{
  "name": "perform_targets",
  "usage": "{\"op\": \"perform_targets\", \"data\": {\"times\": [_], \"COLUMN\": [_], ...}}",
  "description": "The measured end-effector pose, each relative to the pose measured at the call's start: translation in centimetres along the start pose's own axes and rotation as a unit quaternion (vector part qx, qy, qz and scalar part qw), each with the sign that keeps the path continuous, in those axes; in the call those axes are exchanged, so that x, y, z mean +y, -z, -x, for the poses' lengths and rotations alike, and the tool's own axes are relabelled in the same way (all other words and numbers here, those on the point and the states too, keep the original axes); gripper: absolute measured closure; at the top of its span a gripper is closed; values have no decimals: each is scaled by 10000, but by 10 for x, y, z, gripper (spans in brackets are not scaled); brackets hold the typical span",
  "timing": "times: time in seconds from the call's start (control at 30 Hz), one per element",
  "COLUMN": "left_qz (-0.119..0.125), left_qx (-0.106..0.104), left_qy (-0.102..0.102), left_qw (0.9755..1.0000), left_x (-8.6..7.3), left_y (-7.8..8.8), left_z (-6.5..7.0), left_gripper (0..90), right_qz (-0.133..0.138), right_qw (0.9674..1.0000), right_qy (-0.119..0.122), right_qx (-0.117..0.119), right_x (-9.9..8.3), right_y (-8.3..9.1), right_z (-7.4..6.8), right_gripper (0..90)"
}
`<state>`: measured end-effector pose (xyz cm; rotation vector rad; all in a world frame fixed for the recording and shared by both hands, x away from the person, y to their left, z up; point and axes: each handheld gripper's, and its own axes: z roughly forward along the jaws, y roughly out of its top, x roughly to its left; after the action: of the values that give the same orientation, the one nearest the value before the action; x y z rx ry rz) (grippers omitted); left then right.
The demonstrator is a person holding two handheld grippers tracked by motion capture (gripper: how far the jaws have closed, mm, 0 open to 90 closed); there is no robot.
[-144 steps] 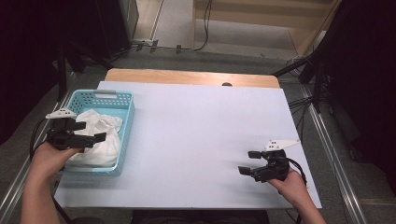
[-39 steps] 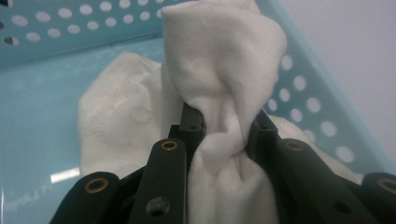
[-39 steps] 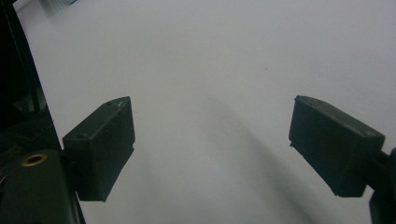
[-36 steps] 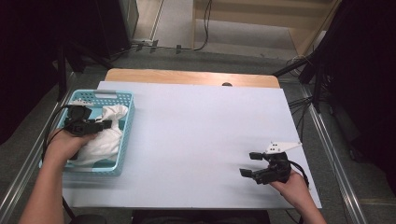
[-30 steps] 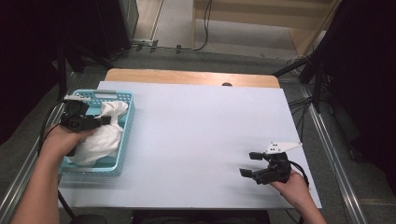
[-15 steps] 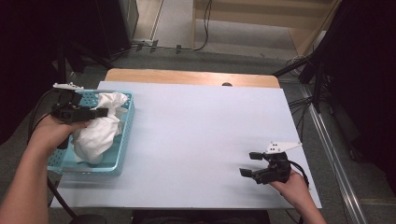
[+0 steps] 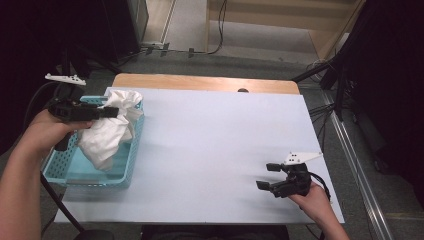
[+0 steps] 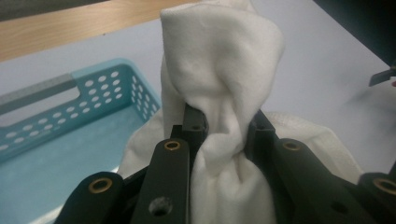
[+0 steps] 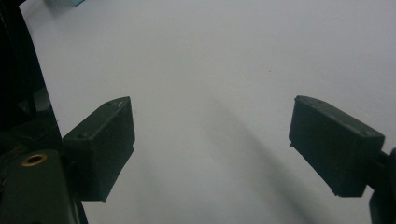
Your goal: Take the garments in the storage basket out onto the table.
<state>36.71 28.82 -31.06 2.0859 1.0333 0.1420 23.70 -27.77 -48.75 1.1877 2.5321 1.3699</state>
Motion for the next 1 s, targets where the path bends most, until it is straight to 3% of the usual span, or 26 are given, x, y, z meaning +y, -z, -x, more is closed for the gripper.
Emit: {"op": "perform_targets", "data": {"times": [0.4,1.0], "left_qz": [-27,-198], "left_qx": [-272,-490], "left_qy": [-414,-910], "left_qw": [9988,9944], "left_x": [40,85], "left_y": [10,-6], "left_z": [29,72], "left_gripper": [753,752], "right_qz": [33,59], "right_qw": [10000,10000], "right_qy": [15,-12], "right_qx": [-31,-11], "right_x": [0,0], "right_y": [1,2], "right_z": [1,0], "right_gripper": [128,128]}}
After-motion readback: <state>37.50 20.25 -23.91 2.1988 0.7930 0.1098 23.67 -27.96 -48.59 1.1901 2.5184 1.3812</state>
